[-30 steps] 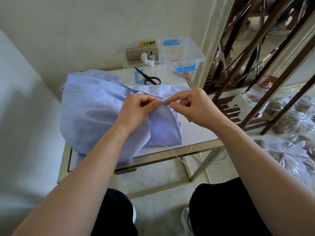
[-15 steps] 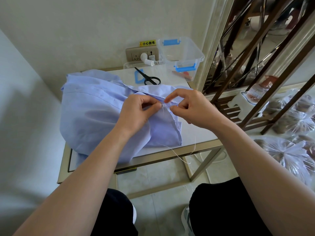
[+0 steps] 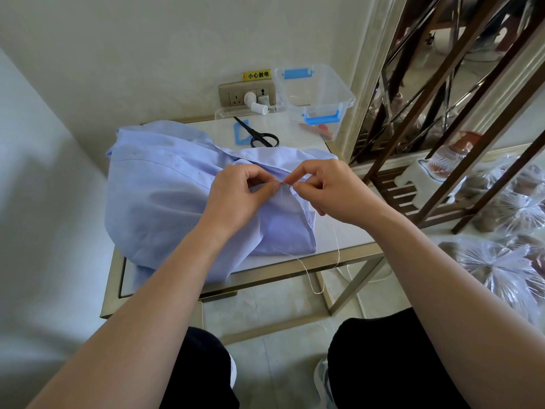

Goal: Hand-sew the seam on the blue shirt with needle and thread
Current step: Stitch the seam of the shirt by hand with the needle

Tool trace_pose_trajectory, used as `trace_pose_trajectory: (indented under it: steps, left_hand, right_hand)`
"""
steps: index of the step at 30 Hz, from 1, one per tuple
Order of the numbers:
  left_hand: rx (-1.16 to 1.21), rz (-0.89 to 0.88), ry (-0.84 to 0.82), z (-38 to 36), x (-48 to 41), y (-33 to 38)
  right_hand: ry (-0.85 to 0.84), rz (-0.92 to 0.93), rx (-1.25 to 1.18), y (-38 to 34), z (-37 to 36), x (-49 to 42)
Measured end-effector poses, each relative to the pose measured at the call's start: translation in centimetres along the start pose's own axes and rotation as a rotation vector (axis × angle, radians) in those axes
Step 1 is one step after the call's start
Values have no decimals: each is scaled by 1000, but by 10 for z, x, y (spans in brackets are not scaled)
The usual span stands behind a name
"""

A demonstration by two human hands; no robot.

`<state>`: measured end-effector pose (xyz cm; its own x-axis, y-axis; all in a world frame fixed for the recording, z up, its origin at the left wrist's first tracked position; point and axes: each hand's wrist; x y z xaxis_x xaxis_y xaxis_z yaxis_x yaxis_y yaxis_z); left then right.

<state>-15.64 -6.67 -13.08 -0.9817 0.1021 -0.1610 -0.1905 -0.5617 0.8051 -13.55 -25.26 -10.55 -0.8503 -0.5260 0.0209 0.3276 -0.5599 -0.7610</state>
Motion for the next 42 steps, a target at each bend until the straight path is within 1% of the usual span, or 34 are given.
trace_pose_trajectory:
  steps: [4,8,13,19,29,36,42]
  left_hand:
    - [67,22,-39,3,1,2]
    - [203,28,-103,7,3,7]
    - [284,23,-188,10,4,9]
    - [389,82,-179,11,3,9]
    - [756,257,-225,10,6,16]
    - [772,356,-216,8,6,17]
    - [827,336,-189,10,5,18]
  right_hand:
    - [-27,-7,-54,-2,6,1]
    - [-91,-29,-156,-3,11,4]
    - [-147,-15,-287,3,15,3]
    - [-148,30,-349,9,10,0]
    - [-101,66,-472,9,2,-3]
    - [-99,73,-506,10,-4,-4]
    - [-129,13,-533,7,-3,-5]
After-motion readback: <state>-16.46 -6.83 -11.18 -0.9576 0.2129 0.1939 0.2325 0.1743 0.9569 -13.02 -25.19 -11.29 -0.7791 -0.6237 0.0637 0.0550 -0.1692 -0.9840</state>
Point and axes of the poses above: each hand's wrist, its own x-axis away from the middle knuckle, its own z-axis out of the back of the hand, y = z × x, and after that the axes turned 8 degrees about -y, right-handed
